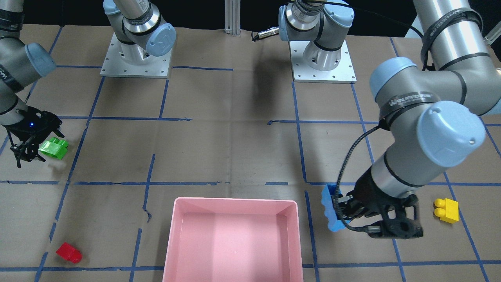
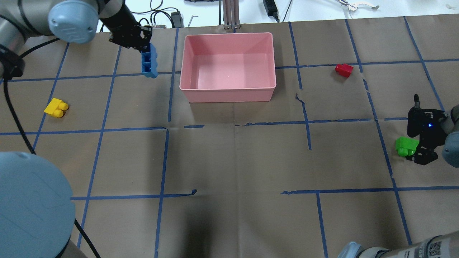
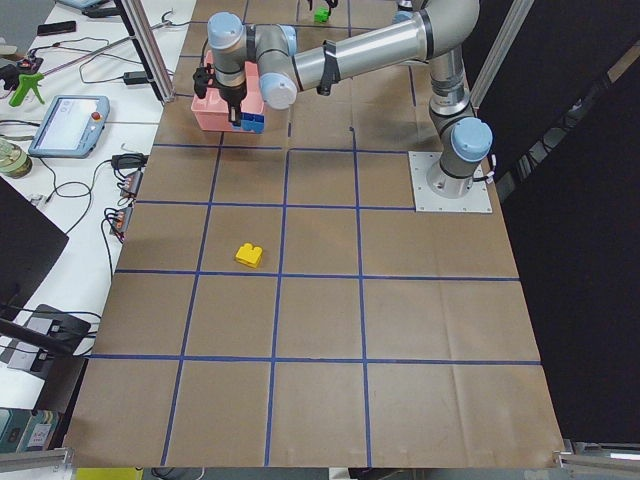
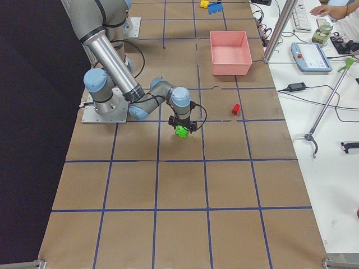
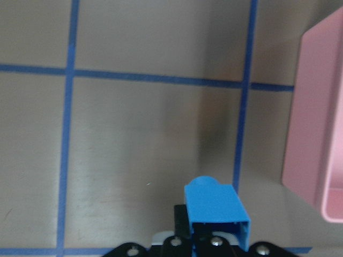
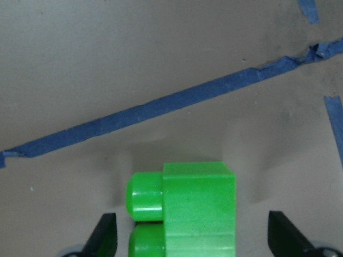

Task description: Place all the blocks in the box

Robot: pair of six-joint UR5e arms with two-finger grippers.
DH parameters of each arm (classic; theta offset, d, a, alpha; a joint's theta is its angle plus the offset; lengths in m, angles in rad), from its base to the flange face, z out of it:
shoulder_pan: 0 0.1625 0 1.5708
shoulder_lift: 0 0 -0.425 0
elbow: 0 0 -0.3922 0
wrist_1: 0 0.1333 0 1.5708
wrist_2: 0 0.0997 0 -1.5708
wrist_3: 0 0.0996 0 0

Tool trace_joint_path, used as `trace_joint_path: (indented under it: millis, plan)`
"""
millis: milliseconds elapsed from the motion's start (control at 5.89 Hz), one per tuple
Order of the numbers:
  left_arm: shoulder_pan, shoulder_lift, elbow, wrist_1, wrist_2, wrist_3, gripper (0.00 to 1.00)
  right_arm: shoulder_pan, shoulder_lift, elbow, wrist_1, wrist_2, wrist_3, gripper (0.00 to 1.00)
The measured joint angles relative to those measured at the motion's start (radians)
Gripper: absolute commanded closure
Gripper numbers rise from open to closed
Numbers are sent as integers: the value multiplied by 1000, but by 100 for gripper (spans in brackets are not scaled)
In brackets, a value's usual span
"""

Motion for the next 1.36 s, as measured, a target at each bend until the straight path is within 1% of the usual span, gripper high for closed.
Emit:
trace_joint_path:
  millis: [170,339,509,679,1018,1188,1357]
  plan:
    - [-68,-61,55,8,16,-17,100,1,0,0,2,3,-2,18]
    - [-118,-118,81,40,31,-30,95,1,1,-1,3,5,-6,32]
    - [-151,-161,89,78,37,-39,42,1,0,-2,3,5,-7,38]
    - [-163,-179,88,103,40,-38,1,1,0,-2,2,5,-7,43]
    - [-167,-171,78,124,42,-37,0,2,-2,-5,-1,7,-5,46]
    - [-161,-145,64,122,54,-34,0,5,-6,-7,-2,7,-2,46]
    - [-130,-94,33,111,100,-31,0,9,-13,-22,2,8,7,47]
